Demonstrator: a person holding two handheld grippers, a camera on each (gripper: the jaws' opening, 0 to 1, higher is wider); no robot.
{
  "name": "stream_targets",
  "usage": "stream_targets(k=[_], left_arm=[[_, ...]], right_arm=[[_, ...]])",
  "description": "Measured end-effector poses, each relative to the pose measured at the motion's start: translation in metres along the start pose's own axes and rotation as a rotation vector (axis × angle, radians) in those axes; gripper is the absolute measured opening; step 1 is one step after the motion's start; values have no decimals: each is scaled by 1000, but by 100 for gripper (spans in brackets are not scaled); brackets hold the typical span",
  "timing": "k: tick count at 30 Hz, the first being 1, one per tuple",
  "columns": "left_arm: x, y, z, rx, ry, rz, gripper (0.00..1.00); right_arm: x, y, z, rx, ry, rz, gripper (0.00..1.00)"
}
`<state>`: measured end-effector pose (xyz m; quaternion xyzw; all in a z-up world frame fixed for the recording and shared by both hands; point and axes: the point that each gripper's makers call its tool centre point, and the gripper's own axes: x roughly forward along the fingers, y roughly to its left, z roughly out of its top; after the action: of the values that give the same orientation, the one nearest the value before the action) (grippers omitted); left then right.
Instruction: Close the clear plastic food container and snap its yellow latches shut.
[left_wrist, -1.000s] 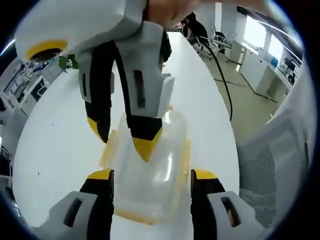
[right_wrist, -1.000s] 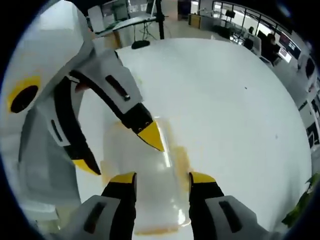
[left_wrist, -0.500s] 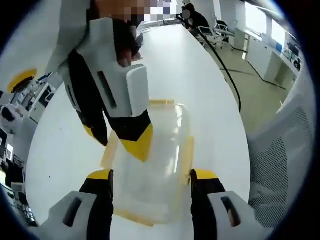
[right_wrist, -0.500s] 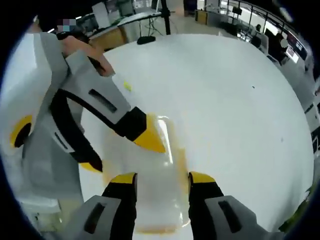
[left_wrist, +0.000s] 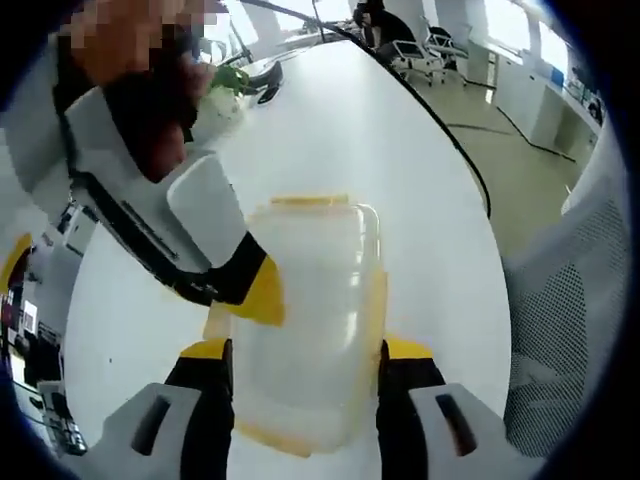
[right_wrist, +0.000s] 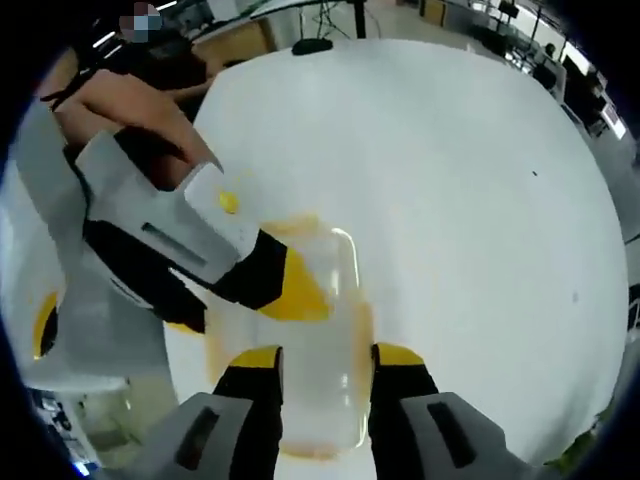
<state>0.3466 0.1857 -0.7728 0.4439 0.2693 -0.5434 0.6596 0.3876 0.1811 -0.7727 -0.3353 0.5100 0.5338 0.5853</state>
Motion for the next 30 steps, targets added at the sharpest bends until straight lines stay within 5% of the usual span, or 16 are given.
stream_targets(k=[9,15,20,22,24,30], left_arm=[[1,-3,4,4,-5,0,54],[2,-8,7,28,-32,-3,52],[2,-7,10,30,-27,-4,51],[4,-11,12,18,-30,-32,50],[2,-8,12,24,-28,-9,50],[1,-9,12,30,-43,-13,51]], right_arm=[[0,4,-2,-26,31,29,31],[-3,6,-1,-114,-1,-38,33],[0,3,-1,-54,-10,20,32],[1,3,-8,-14,38,53,31],[2,5,-4,-74,52,43,31],[1,5,-3,-20,-6,48,32]])
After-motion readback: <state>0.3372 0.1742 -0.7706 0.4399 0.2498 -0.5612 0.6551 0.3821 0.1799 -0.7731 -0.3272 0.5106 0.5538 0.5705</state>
